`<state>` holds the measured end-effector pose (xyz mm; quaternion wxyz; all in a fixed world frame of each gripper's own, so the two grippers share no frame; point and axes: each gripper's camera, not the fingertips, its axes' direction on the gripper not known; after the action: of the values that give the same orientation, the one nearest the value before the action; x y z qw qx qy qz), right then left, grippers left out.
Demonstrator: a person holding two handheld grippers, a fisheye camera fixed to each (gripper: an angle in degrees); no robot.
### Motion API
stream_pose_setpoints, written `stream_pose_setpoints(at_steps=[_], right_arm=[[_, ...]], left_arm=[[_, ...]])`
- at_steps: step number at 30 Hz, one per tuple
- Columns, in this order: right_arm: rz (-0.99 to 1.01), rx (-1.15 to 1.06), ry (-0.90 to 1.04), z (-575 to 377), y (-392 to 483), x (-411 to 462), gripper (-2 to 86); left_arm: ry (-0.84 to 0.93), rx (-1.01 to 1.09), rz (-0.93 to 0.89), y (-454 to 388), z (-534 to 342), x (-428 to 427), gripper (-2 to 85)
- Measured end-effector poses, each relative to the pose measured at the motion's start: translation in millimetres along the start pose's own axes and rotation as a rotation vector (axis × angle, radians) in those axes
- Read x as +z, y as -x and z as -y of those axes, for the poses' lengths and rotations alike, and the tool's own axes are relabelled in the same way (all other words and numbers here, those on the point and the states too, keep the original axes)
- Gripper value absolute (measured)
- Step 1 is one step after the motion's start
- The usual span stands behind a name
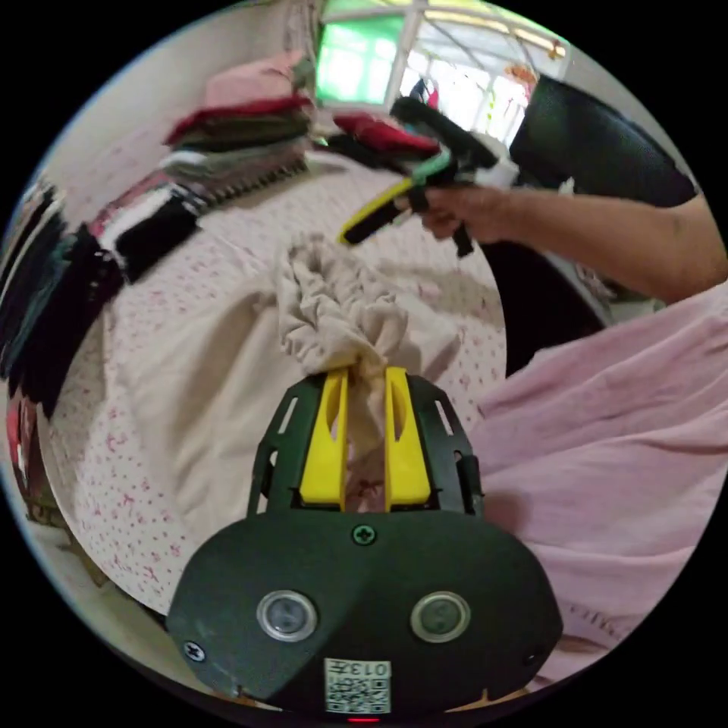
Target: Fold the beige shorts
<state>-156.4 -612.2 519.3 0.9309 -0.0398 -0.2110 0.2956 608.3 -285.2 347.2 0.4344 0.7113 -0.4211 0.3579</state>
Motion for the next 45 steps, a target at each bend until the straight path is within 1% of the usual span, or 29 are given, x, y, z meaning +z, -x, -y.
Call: stream_pose_setpoints(at_steps=[1, 2, 4, 6, 7, 9, 10, 11, 14, 16, 18, 20, 21, 23, 25, 26, 28, 31, 32, 33, 36, 39, 40, 42, 45], right_arm=[[0.003, 0.104, 0.015, -26.4, -18.9, 0.1, 7.1], [0.016, 0.156, 0.013, -38.8, -27.4, -1.7, 7.4], [0.078, 0.283, -0.082, -83.9, -47.9, -21.5, 8.9], [0.111, 0.338, -0.135, -107.3, -54.2, -35.5, 11.1], [0.153, 0.368, -0.164, -117.3, -56.5, -41.4, 12.6], [0.213, 0.39, -0.193, -125.3, -57.3, -45.8, 14.1], [0.237, 0.396, -0.213, -126.8, -56.9, -47.7, 15.3], [0.246, 0.4, -0.224, -126.6, -56.9, -48.5, 15.9], [0.225, 0.413, -0.236, -117.4, -59.5, -47.5, 18.2], [0.207, 0.429, -0.208, -109.1, -64.1, -41.2, 18.5], [0.245, 0.424, -0.128, -98.0, -69.2, -24.8, 16.5], [0.237, 0.402, -0.031, -90.5, -67.3, -12.5, 11.8], [0.204, 0.352, 0.022, -86.0, -63.2, -11.3, 10.5], [0.153, 0.26, 0.022, -81.2, -53.9, -23.1, 9.4], [0.065, 0.096, -0.088, -83.8, -32.9, -54.2, 9.2], [0.053, 0.083, -0.112, -86.1, -30.7, -61.3, 9.3], [0.061, 0.137, -0.147, -95.1, -39.9, -71.4, 9.8], [0.094, 0.381, -0.038, -128.1, -93.6, -48.2, 10.5], [0.107, 0.405, -0.049, -135.7, -99.2, -50.7, 10.6], [0.121, 0.427, -0.098, -149.7, -103.9, -63.2, 11.2], [0.088, 0.411, -0.149, -174.1, -93.4, -97.3, 14.0], [0.17, 0.349, -0.163, -184.7, -61.9, -110.2, 16.2], [0.173, 0.313, -0.136, -185.7, -45.0, -105.1, 17.3], [0.136, 0.309, -0.094, -189.3, -28.4, -90.6, 18.6], [0.224, 0.421, -0.063, -200.4, -32.2, -60.6, 18.1]], left_arm=[[0.109, 0.043, -0.033, -13.0, 5.2, 27.9, 8.4], [0.133, 0.055, -0.053, -24.3, 8.0, 38.6, 8.5], [0.108, 0.105, -0.019, -41.2, 11.8, 33.4, 8.2], [0.092, 0.136, -0.001, -51.6, 16.1, 22.1, 7.5], [0.05, 0.164, 0.002, -56.2, 16.6, 10.4, 6.8], [-0.007, 0.17, 0.084, -55.2, 15.5, -5.0, 6.0], [-0.03, 0.119, 0.157, -46.1, 14.4, -11.2, 5.8], [-0.024, 0.059, 0.194, -31.7, 13.1, -11.5, 5.8], [0.05, -0.071, 0.167, 4.4, 9.3, 4.4, 6.0], [0.089, -0.103, 0.149, 13.7, 8.5, 18.1, 5.9], [0.138, -0.096, 0.134, 14.9, 11.2, 33.6, 5.7], [0.159, -0.088, 0.118, 11.9, 15.2, 49.0, 4.8], [0.157, -0.089, 0.111, 11.5, 16.3, 51.0, 4.5], [0.133, -0.099, 0.079, 12.0, 22.0, 52.8, 3.7], [0.104, -0.11, 0.075, 14.0, 27.1, 49.5, 3.3], [0.088, -0.114, 0.076, 15.8, 30.6, 47.9, 3.2], [0.102, -0.125, 0.054, 20.8, 35.3, 54.1, 2.9], [0.126, -0.142, -0.007, 32.7, 38.2, 63.9, 2.6], [0.099, -0.151, -0.013, 37.2, 39.0, 55.2, 2.6], [0.085, -0.152, -0.005, 39.3, 38.8, 49.8, 2.6], [0.06, -0.182, 0.074, 54.4, 31.5, 28.7, 3.0], [0.083, -0.228, 0.131, 71.1, 20.8, 23.0, 3.2], [0.097, -0.246, 0.137, 76.4, 18.3, 24.5, 3.2], [0.108, -0.261, 0.128, 81.4, 18.1, 27.5, 3.0], [0.138, -0.263, 0.128, 84.5, 21.1, 38.7, 2.3]])
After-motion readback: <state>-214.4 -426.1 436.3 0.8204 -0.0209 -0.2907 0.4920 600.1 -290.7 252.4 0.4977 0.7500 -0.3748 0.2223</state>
